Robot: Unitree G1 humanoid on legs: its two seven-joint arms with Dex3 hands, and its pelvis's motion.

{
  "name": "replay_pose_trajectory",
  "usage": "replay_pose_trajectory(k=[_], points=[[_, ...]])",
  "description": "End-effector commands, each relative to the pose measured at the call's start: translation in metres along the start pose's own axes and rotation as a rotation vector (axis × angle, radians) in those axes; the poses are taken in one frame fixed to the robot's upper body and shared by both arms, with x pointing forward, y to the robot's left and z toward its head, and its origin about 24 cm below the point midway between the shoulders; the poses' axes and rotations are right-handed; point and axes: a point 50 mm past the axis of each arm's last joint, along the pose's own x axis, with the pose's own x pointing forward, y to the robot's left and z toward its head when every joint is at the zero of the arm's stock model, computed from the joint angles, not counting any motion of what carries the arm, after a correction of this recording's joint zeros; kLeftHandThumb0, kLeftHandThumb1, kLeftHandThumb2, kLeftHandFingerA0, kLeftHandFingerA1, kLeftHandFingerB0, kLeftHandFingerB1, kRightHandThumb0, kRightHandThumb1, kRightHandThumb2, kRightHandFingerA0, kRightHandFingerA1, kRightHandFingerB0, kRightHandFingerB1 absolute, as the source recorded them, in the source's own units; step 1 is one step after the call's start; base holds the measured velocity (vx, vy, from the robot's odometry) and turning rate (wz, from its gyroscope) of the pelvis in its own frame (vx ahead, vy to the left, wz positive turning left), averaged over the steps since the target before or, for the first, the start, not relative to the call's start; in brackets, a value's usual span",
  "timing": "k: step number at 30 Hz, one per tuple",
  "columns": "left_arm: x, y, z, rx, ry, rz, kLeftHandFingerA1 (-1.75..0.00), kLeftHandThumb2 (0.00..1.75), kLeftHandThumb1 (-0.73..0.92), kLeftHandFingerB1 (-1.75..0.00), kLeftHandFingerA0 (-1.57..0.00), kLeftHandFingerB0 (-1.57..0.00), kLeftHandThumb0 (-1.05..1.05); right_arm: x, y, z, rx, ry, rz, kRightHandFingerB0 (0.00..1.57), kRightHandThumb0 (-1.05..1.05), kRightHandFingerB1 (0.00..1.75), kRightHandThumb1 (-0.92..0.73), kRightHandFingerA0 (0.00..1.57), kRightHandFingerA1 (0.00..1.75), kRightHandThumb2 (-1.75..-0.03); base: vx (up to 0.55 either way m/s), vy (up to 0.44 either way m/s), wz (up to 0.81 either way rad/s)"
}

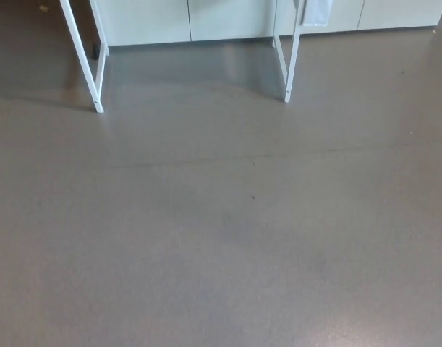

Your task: The robot walks towards a desk on which a file tray is kept in the middle and a toilet paper roll is kept on its right. The robot uses its right hand to hook on finger in the gap of the roll and grabs it, lifts it and places it on the tray.

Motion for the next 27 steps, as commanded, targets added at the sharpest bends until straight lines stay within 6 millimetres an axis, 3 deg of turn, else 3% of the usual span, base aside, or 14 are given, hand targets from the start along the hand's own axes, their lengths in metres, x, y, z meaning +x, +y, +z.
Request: replay_pose_trajectory(k=[1, 7, 12, 13, 14, 15, 16, 17, 18, 22, 23, 24, 26, 27], points=[[-0.002, 0.003, 0.006, 0.032, -0.014, 0.0, -0.52, 0.73, 0.92, -0.45, -0.24, -0.22, -0.7, 0.0, -0.007, 0.003, -0.016, -0.012, -0.007, 0.03, -0.88, 0.26, -0.7, 0.1, 0.41, -1.05, 0.18, -0.383, -0.53], [0.0, 0.004, 0.008, 0.034, -0.017, -0.017, -0.5, 0.72, 0.92, -0.43, -0.16, -0.18, -0.69, 0.0, -0.005, -0.001, 0.05, -0.01, -0.007, 0.09, -0.95, 0.25, -0.71, 0.09, 0.12, -1.07, 0.19, -0.201, 0.05], [-0.002, 0.004, 0.009, 0.033, -0.015, -0.011, -0.52, 0.73, 0.92, -0.45, -0.18, -0.22, -0.7, 0.0, -0.004, -0.001, -0.019, 0.003, -0.007, 0.06, -0.95, 0.18, -0.76, 0.05, 0.13, -1.11, 0.24, -0.001, -0.06], [-0.002, 0.004, 0.009, 0.012, -0.008, -0.003, -0.68, 1.13, 0.73, -0.53, -0.35, -0.18, -0.68, -0.001, -0.003, -0.002, -0.008, -0.008, -0.006, 0.07, -0.92, 0.22, -0.73, 0.07, 0.21, -1.09, 0.28, 0.096, -0.17], [0.0, 0.005, 0.008, -0.017, 0.0, 0.01, -0.67, 1.13, 0.73, -0.52, -0.34, -0.15, -0.66, -0.002, -0.003, -0.002, -0.001, -0.019, -0.012, 0.07, -0.92, 0.21, -0.74, 0.08, 0.21, -1.1, 0.2, 0.128, -0.1], [0.0, 0.005, 0.009, -0.015, -0.006, -0.002, -0.58, 0.69, 0.92, -0.46, -0.22, -0.19, -0.72, -0.002, -0.003, -0.002, -0.008, -0.015, -0.01, 0.08, -0.93, 0.23, -0.73, 0.08, 0.28, -1.1, 0.32, 0.165, -0.12], [-0.001, 0.006, 0.011, -0.005, -0.005, -0.008, -0.66, 1.14, 0.74, -0.51, -0.32, -0.13, -0.68, -0.001, -0.003, -0.001, -0.01, -0.014, -0.008, 0.07, -0.93, 0.22, -0.74, 0.08, 0.26, -1.11, 0.36, 0.2, -0.17], [-0.001, 0.007, 0.014, 0.023, 0.0, 0.007, -0.66, 1.14, 0.74, -0.51, -0.32, -0.13, -0.68, -0.001, -0.002, -0.001, -0.007, -0.016, -0.006, 0.07, -0.93, 0.22, -0.74, 0.08, 0.26, -1.11, 0.42, 0.252, -0.15], [-0.001, 0.007, 0.013, -0.02, -0.012, -0.008, -0.56, 0.7, 0.92, -0.45, -0.2, -0.19, -0.71, -0.001, -0.002, -0.001, 0.003, -0.017, -0.009, 0.08, -0.92, 0.24, -0.73, 0.08, 0.29, -1.09, 0.48, 0.232, 0.0], [0.002, 0.008, 0.013, -0.016, -0.027, -0.003, -0.49, 0.72, 0.92, -0.44, -0.19, -0.21, -0.71, 0.0, -0.001, 0.0, 0.05, -0.012, 0.012, 0.09, -0.93, 0.21, -0.75, 0.09, 0.15, -1.07, 0.58, 0.159, -0.25], [0.003, 0.009, 0.015, 0.01, -0.03, 0.002, -0.74, 0.73, 0.92, -0.5, -0.3, -0.27, -0.75, 0.0, 0.0, 0.001, 0.057, -0.015, 0.01, 0.08, -0.91, 0.25, -0.72, 0.08, 0.17, -1.07, 0.32, 0.109, -0.07], [0.003, 0.009, 0.017, 0.044, -0.028, 0.01, -0.67, 1.17, 0.81, -0.52, -0.32, -0.17, -0.72, 0.0, 0.001, 0.001, 0.05, -0.015, -0.004, 0.09, -0.91, 0.29, -0.72, 0.09, 0.21, -1.07, 0.31, 0.086, 0.06], [0.003, 0.009, 0.018, 0.05, -0.025, 0.01, -0.67, 1.17, 0.81, -0.52, -0.32, -0.17, -0.72, 0.0, 0.001, 0.0, 0.043, -0.015, -0.013, 0.09, -0.91, 0.29, -0.72, 0.09, 0.21, -1.07, 0.31, 0.06, 0.09], [0.003, 0.009, 0.018, 0.059, -0.036, 0.011, -0.67, 0.74, 0.92, -0.5, -0.31, -0.26, -0.76, 0.001, 0.0, 0.0, 0.012, -0.006, -0.002, 0.08, -0.92, 0.25, -0.73, 0.08, 0.21, -1.09, 0.35, 0.017, 0.12]])
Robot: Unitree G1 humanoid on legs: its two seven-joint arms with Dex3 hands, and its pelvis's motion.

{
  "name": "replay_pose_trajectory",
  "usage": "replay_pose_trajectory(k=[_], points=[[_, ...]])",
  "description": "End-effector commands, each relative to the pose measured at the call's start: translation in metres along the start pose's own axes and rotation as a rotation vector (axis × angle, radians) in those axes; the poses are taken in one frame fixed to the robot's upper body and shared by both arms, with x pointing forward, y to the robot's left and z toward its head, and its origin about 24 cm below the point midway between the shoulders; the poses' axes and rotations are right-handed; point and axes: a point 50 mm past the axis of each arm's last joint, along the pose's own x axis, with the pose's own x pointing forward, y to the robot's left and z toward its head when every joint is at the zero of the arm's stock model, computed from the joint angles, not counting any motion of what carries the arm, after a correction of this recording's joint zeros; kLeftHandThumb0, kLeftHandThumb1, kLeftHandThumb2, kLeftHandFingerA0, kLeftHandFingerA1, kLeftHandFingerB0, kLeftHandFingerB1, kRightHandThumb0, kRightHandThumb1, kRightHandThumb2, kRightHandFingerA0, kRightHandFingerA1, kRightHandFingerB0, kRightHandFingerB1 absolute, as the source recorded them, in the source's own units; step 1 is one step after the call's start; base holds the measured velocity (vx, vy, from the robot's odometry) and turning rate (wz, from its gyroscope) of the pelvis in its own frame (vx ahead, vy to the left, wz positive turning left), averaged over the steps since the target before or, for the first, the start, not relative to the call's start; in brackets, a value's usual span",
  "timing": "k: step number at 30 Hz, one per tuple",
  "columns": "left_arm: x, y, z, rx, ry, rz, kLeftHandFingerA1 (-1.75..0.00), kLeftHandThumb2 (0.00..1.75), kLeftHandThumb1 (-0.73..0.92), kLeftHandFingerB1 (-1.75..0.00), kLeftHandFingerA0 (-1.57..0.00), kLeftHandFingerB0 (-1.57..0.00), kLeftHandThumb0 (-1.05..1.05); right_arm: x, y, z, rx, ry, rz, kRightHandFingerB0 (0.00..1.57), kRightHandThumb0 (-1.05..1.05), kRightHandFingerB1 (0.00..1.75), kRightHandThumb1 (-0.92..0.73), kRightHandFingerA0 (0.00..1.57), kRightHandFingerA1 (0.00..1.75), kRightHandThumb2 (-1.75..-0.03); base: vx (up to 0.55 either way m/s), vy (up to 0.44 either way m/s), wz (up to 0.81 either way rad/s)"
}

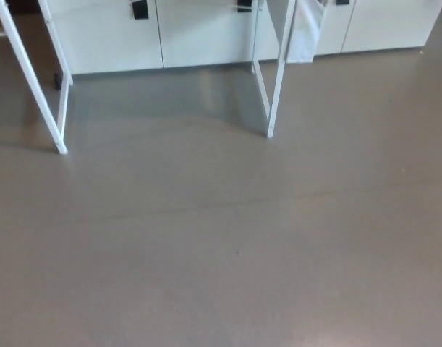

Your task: The robot walks towards a desk on which a file tray is kept in the middle and a toilet paper roll is kept on its right. The robot uses its right hand to hook on finger in the gap of the roll and grabs it, lifts it and places it on the tray.

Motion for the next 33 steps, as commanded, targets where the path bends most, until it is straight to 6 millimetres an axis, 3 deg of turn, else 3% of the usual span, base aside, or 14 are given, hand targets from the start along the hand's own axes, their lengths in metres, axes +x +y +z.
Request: replay_pose_trajectory(k=[1, 2, 3, 4, 10, 15, 16, 17, 20, 22, 26, 30, 32, 33], points=[[-0.002, 0.005, 0.004, 0.051, -0.027, 0.012, -0.66, 1.17, 0.77, -0.52, -0.33, -0.14, -0.67, 0.001, -0.004, 0.003, -0.055, -0.001, -0.006, 0.04, -0.89, 0.24, -0.9, 0.15, 0.28, -0.68, 0.31, -0.023, 0.09], [-0.002, 0.006, 0.004, 0.038, -0.021, 0.008, -0.72, 0.75, 0.92, -0.47, -0.33, -0.26, -0.74, 0.0, -0.004, 0.002, -0.028, 0.001, -0.006, 0.0, -0.86, 0.28, -0.69, 0.12, 0.37, -1.07, 0.34, -0.071, 0.17], [-0.001, 0.006, 0.004, 0.01, -0.011, 0.029, -0.78, 1.1, 0.76, -0.57, -0.42, -0.26, -0.76, -0.001, -0.003, 0.002, 0.026, -0.029, 0.01, 0.01, -0.82, 0.26, -0.68, 0.03, 0.39, -1.06, 0.37, -0.099, 0.17], [0.0, 0.006, 0.002, -0.026, -0.013, 0.01, -0.68, 0.72, 0.92, -0.44, -0.29, -0.24, -0.77, -0.001, -0.002, 0.001, 0.028, -0.024, 0.005, 0.08, -0.91, 0.23, -0.72, 0.09, 0.24, -1.07, 0.42, -0.139, 0.12], [0.001, 0.006, 0.004, -0.013, -0.013, 0.012, -0.96, 0.72, 0.92, -0.52, -0.46, -0.28, -0.74, 0.0, -0.003, 0.002, -0.041, -0.001, -0.008, 0.07, -0.91, 0.22, -0.74, 0.08, 0.32, -1.1, 0.47, -0.342, 0.2], [-0.001, 0.007, 0.005, -0.021, -0.011, 0.013, -0.68, 0.72, 0.92, -0.47, -0.35, -0.26, -0.74, -0.001, -0.001, 0.001, 0.002, -0.028, -0.009, 0.03, -0.79, 0.29, -0.66, 0.04, 0.37, -1.06, 0.34, -0.051, -0.05], [-0.002, 0.007, 0.005, -0.016, -0.021, 0.004, -0.74, 1.16, 0.73, -0.53, -0.43, -0.15, -0.63, 0.001, -0.002, 0.002, -0.012, -0.005, 0.013, 0.07, -0.93, 0.2, -0.74, 0.08, 0.21, -1.1, 0.36, 0.05, -0.26], [-0.002, 0.007, 0.006, -0.022, -0.011, 0.02, -0.98, 0.72, 0.92, -0.6, -0.43, -0.3, -0.77, 0.002, 0.001, 0.002, 0.072, -0.008, 0.006, 0.1, -0.91, 0.28, -0.7, 0.1, 0.24, -1.05, 0.37, 0.084, -0.3], [-0.002, 0.008, 0.007, -0.025, -0.02, 0.013, -0.62, 1.04, 0.76, -0.53, -0.26, -0.22, -0.75, 0.001, 0.002, 0.002, 0.042, -0.006, 0.012, 0.08, -0.92, 0.24, -0.72, 0.09, 0.21, -1.07, 0.41, 0.146, -0.23], [-0.003, 0.008, 0.007, -0.036, -0.02, 0.012, -0.65, 0.72, 0.92, -0.45, -0.34, -0.23, -0.75, 0.001, 0.002, 0.002, 0.05, -0.015, 0.009, 0.08, -0.91, 0.25, -0.71, 0.08, 0.18, -1.06, 0.44, 0.219, -0.3], [-0.004, 0.009, 0.01, -0.01, -0.022, 0.017, -1.34, 0.74, 0.92, -0.61, -0.51, -0.31, -0.77, 0.002, 0.002, 0.002, 0.032, 0.004, 0.012, 0.07, -0.91, 0.21, -0.74, 0.08, 0.23, -1.08, 0.37, 0.208, -0.26], [-0.005, 0.009, 0.012, 0.027, -0.022, 0.024, -1.12, 0.74, 0.92, -0.59, -0.51, -0.32, -0.75, 0.002, 0.004, 0.002, 0.05, 0.002, -0.005, 0.08, -0.92, 0.26, -0.7, 0.1, 0.25, -1.07, 0.29, 0.13, 0.02], [-0.004, 0.009, 0.012, 0.004, -0.024, 0.017, -0.54, 0.72, 0.92, -0.43, -0.24, -0.2, -0.76, 0.002, 0.002, 0.003, 0.071, -0.01, 0.025, 0.07, -0.9, 0.22, -0.71, 0.07, 0.15, -1.06, 0.24, 0.033, 0.12], [-0.004, 0.009, 0.011, -0.005, -0.026, 0.012, -0.77, 1.14, 0.66, -0.48, -0.45, -0.05, -0.56, 0.002, 0.002, 0.004, 0.061, -0.012, 0.019, 0.08, -0.92, 0.24, -0.71, 0.08, 0.18, -1.07, 0.24, -0.053, 0.03]])
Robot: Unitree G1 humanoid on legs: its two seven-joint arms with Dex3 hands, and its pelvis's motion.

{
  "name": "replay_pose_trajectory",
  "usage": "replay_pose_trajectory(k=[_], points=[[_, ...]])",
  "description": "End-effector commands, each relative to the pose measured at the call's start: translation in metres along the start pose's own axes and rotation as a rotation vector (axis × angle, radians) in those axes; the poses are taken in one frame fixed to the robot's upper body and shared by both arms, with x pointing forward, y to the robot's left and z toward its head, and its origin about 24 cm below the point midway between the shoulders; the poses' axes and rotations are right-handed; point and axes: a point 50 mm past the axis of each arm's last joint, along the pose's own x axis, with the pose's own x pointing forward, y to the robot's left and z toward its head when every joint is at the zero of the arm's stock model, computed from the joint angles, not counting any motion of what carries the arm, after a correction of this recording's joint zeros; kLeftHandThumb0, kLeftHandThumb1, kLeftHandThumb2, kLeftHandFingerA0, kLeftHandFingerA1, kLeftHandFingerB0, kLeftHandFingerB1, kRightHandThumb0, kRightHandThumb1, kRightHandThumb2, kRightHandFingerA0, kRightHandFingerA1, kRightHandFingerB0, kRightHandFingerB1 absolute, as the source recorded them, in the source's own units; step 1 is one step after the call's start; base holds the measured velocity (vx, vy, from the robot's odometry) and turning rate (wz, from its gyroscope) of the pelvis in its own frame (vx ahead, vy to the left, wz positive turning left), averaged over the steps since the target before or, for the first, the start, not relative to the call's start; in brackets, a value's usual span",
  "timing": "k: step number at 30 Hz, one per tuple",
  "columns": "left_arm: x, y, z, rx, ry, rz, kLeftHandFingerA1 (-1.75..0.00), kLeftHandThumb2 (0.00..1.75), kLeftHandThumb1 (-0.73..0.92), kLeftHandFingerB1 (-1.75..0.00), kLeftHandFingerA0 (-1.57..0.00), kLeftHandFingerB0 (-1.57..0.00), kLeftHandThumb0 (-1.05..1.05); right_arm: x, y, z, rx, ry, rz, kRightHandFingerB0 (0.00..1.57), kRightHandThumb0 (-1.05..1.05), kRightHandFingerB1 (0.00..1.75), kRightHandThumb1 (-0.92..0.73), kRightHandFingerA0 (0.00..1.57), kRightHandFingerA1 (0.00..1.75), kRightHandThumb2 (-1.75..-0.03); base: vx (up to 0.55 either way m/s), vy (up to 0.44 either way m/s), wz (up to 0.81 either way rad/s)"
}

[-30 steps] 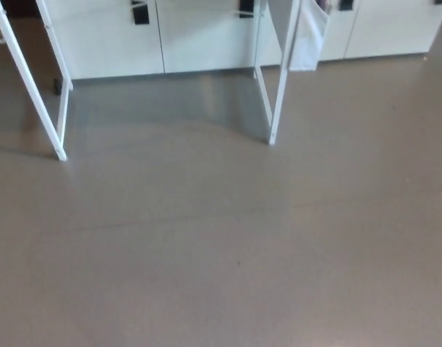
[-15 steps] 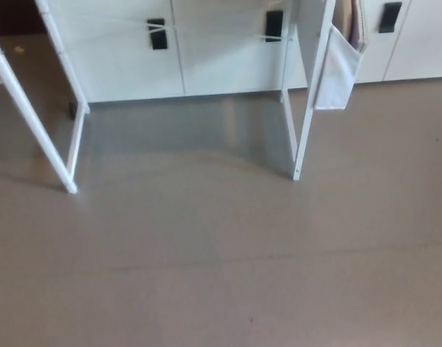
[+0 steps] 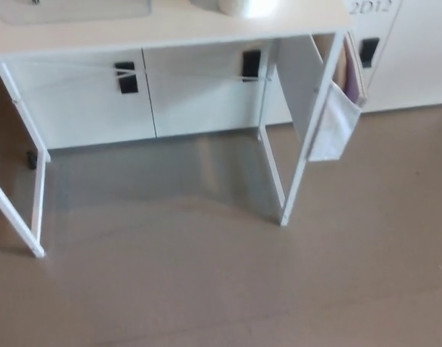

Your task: The robot walks towards a desk on which a file tray is kept in the middle and a toilet paper roll is kept on its right. The robot uses its right hand to hook on finger in the gap of the roll and grabs it, lifts it and places it on the tray.

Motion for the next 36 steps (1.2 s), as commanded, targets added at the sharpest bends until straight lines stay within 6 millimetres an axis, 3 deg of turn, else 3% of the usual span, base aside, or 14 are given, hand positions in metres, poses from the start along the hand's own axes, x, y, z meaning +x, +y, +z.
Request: replay_pose_trajectory(k=[1, 4, 5, 9, 10, 16, 17, 18, 27, 28, 29, 31, 32, 36], points=[[-0.001, 0.004, -0.002, -0.018, 0.022, 0.003, -0.77, 1.14, 0.66, -0.48, -0.45, -0.05, -0.56, 0.001, -0.003, 0.003, 0.019, -0.014, -0.003, 0.08, -0.92, 0.24, -0.71, 0.08, 0.18, -1.07, 0.3, -0.052, 0.06], [0.001, 0.003, -0.002, -0.025, 0.033, 0.021, -1.28, 0.77, 0.92, -0.6, -0.57, -0.32, -0.79, 0.001, -0.003, 0.004, -0.009, -0.015, -0.014, 0.08, -0.92, 0.23, -0.73, 0.08, 0.18, -1.08, 0.35, -0.054, 0.07], [0.0, 0.004, -0.001, -0.018, 0.029, 0.008, -0.76, 0.73, 0.92, -0.51, -0.37, -0.26, -0.77, 0.001, -0.003, 0.004, -0.009, -0.015, -0.018, 0.08, -0.93, 0.23, -0.71, 0.08, 0.18, -1.08, 0.38, -0.096, 0.45], [0.0, 0.004, -0.001, -0.018, 0.02, 0.001, -0.72, 1.15, 0.67, -0.5, -0.42, -0.06, -0.55, -0.001, 0.0, 0.003, 0.083, -0.052, -0.022, 0.1, -0.91, 0.32, -0.69, 0.1, 0.2, -1.04, 0.33, -0.095, 0.05], [0.0, 0.004, -0.001, -0.005, 0.022, -0.002, -1.07, 0.73, 0.92, -0.54, -0.49, -0.27, -0.75, 0.0, -0.001, 0.003, 0.064, -0.036, -0.017, 0.09, -0.91, 0.27, -0.71, 0.09, 0.19, -1.06, 0.12, 0.053, 0.02], [0.002, 0.003, 0.003, -0.007, 0.024, 0.009, -0.98, 0.72, 0.92, -0.5, -0.36, -0.27, -0.76, 0.001, -0.006, 0.007, -0.046, -0.022, -0.001, 0.07, -0.95, 0.15, -0.77, 0.09, 0.24, -1.11, 0.13, 0.197, -0.14], [0.002, 0.003, 0.005, -0.009, 0.022, 0.007, -0.86, 1.15, 0.68, -0.51, -0.59, -0.09, -0.55, 0.001, -0.005, 0.008, -0.027, -0.034, 0.002, 0.07, -0.92, 0.18, -0.72, 0.07, 0.24, -1.09, 0.15, 0.29, -0.05], [0.001, 0.004, 0.009, -0.016, 0.018, 0.005, -0.74, 0.73, 0.92, -0.47, -0.32, -0.24, -0.74, 0.001, -0.005, 0.009, -0.007, -0.048, 0.001, 0.07, -0.97, 0.16, -0.75, 0.08, 0.14, -1.11, 0.22, 0.415, 0.43], [0.002, 0.003, 0.012, -0.029, 0.0, 0.005, -0.47, 0.68, 0.92, -0.42, -0.17, -0.2, -0.75, 0.003, -0.004, 0.009, 0.019, -0.042, -0.033, 0.08, -0.86, 0.27, -0.86, 0.15, 0.28, -0.66, 0.12, 0.218, -0.07], [0.002, 0.003, 0.012, -0.016, -0.014, 0.004, -0.51, 0.74, 0.92, -0.43, -0.18, -0.19, -0.72, 0.002, -0.004, 0.009, 0.034, -0.057, -0.01, 0.0, -0.91, 0.22, -0.72, 0.16, 0.42, -1.06, 0.09, 0.029, 0.03], [0.002, 0.003, 0.014, -0.003, -0.018, 0.005, -0.49, 0.73, 0.92, -0.43, -0.17, -0.19, -0.73, 0.002, -0.003, 0.011, 0.043, -0.07, -0.015, 0.08, -0.85, 0.22, -0.84, 0.18, 0.28, -0.67, 0.08, 0.01, 0.11], [0.003, 0.003, 0.016, -0.011, -0.006, 0.015, -0.54, 0.73, 0.92, -0.44, -0.22, -0.2, -0.74, 0.002, -0.002, 0.01, 0.052, -0.068, -0.014, 0.0, -0.91, 0.27, -0.7, 0.15, 0.43, -1.06, 0.08, 0.004, 0.08], [0.003, 0.004, 0.017, -0.008, -0.001, 0.023, -1.2, 0.7, 0.92, -0.61, -0.4, -0.29, -0.76, 0.002, -0.001, 0.011, 0.1, -0.077, 0.0, 0.01, -0.87, 0.27, -0.68, 0.11, 0.41, -1.04, 0.07, -0.091, 0.04], [0.005, 0.004, 0.016, 0.009, 0.014, 0.028, -0.77, 0.74, 0.92, -0.53, -0.36, -0.29, -0.75, 0.004, 0.0, 0.013, 0.199, -0.074, 0.017, 0.0, -0.78, 0.3, -0.64, 0.11, 0.43, -0.99, 0.03, -0.129, 0.0]])
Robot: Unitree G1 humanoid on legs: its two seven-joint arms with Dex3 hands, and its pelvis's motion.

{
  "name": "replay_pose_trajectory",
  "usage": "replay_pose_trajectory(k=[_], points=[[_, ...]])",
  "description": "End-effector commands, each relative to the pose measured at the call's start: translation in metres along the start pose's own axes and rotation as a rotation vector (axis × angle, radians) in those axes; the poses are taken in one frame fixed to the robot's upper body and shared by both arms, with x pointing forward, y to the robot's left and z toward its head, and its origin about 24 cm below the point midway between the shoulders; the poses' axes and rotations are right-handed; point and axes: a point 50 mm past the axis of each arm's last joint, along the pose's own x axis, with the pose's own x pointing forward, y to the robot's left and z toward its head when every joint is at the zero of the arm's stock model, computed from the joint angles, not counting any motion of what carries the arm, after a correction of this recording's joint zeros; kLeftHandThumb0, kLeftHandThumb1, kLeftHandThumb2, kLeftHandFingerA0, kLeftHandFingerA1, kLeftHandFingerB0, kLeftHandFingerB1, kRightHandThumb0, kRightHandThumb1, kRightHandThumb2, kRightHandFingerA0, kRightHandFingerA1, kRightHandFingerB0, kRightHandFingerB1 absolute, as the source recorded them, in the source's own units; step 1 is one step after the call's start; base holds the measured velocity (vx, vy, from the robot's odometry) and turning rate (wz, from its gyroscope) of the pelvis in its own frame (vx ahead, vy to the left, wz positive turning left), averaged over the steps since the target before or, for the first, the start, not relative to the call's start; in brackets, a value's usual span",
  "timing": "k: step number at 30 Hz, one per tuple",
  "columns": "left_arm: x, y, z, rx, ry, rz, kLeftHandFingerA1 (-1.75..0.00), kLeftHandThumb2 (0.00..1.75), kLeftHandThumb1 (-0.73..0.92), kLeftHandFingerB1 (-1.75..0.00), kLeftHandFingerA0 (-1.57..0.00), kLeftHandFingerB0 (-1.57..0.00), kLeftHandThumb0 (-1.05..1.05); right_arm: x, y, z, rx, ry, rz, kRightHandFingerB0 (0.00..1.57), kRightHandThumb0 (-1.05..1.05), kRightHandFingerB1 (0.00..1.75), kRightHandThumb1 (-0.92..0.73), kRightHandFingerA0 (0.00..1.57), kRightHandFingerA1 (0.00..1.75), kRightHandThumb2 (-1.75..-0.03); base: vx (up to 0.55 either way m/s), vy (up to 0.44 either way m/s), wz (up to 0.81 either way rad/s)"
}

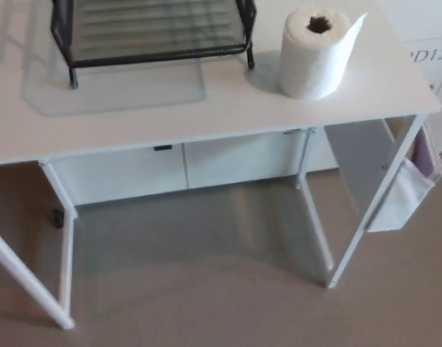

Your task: The robot walks towards a desk on which a file tray is kept in the middle and a toilet paper roll is kept on its right. The robot uses its right hand to hook on finger in the gap of the roll and grabs it, lifts it and places it on the tray.

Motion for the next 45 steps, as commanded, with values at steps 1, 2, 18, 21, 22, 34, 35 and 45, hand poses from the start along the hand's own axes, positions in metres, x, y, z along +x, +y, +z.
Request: replay_pose_trajectory(k=[1, 2, 18, 21, 22, 34, 35, 45], points=[[-0.0012, 0.0055, 0.0019, 0.024, 0.005, 0.017, -0.7, 0.73, 0.92, -0.49, -0.31, -0.24, -0.77, 0.0003, -0.0012, -0.0002, 0.057, -0.003, 0.013, 0.05, -0.81, 0.3, -0.66, 0.12, 0.41, -0.97, 0.05, -0.107, -0.06], [-0.0014, 0.0061, 0.002, 0.025, 0.005, 0.018, -0.7, 0.73, 0.92, -0.49, -0.31, -0.24, -0.77, 0.0003, -0.0004, -0.0006, 0.059, -0.002, 0.015, 0.05, -0.81, 0.3, -0.66, 0.12, 0.41, -0.97, 0.03, -0.083, -0.06], [-0.0027, 0.0061, 0.0051, 0.008, -0.012, 0.013, -0.62, 0.74, 0.92, -0.47, -0.24, -0.2, -0.72, -0.0012, -0.0011, -0.0031, 0.037, -0.001, 0.002, 0.05, -0.83, 0.33, -0.66, 0.11, 0.4, -0.99, 0.03, 0.102, -0.02], [-0.0041, 0.006, 0.0052, 0.0, -0.011, 0.014, -0.78, 0.72, 0.92, -0.54, -0.3, -0.26, -0.75, -0.0016, -0.0024, -0.003, -0.003, 0.002, 0.002, 0.05, -0.86, 0.31, -0.67, 0.12, 0.41, -1.0, 0.05, 0.013, 0.05], [-0.004, 0.0058, 0.005, 0.005, -0.013, 0.017, -0.73, 0.73, 0.91, -0.51, -0.34, -0.24, -0.75, -0.0016, -0.0024, -0.003, -0.013, 0.004, -0.002, 0.06, -0.88, 0.3, -0.68, 0.13, 0.41, -1.01, 0.0, 0.0, 0.0], [-0.002, 0.0066, 0.0037, 0.015, -0.015, 0.02, -0.88, 0.74, 0.92, -0.49, -0.37, -0.24, -0.73, -0.0002, 0.0026, -0.0018, 0.172, -0.017, 0.012, 0.07, -0.8, 0.34, -0.63, 0.1, 0.39, -0.93, -0.03, 0.045, 0.04], [-0.0011, 0.0068, 0.0033, 0.014, -0.014, 0.022, -0.75, 0.72, 0.92, -0.51, -0.35, -0.25, -0.74, 0.0004, 0.0029, -0.0016, 0.206, -0.014, 0.019, 0.0, -0.37, 0.48, -0.43, 0.0, 0.47, -1.02, 0.17, 0.2, -0.14], [-0.0016, 0.0111, 0.0089, -0.017, -0.013, 0.036, -0.77, 0.71, 0.92, -0.49, -0.39, -0.26, -0.76, 0.0015, 0.0031, -0.0007, 0.04, 0.014, 0.02, 0.0, -0.82, 0.29, -0.65, 0.12, 0.43, -1.03, 0.22, 0.231, -0.04]])
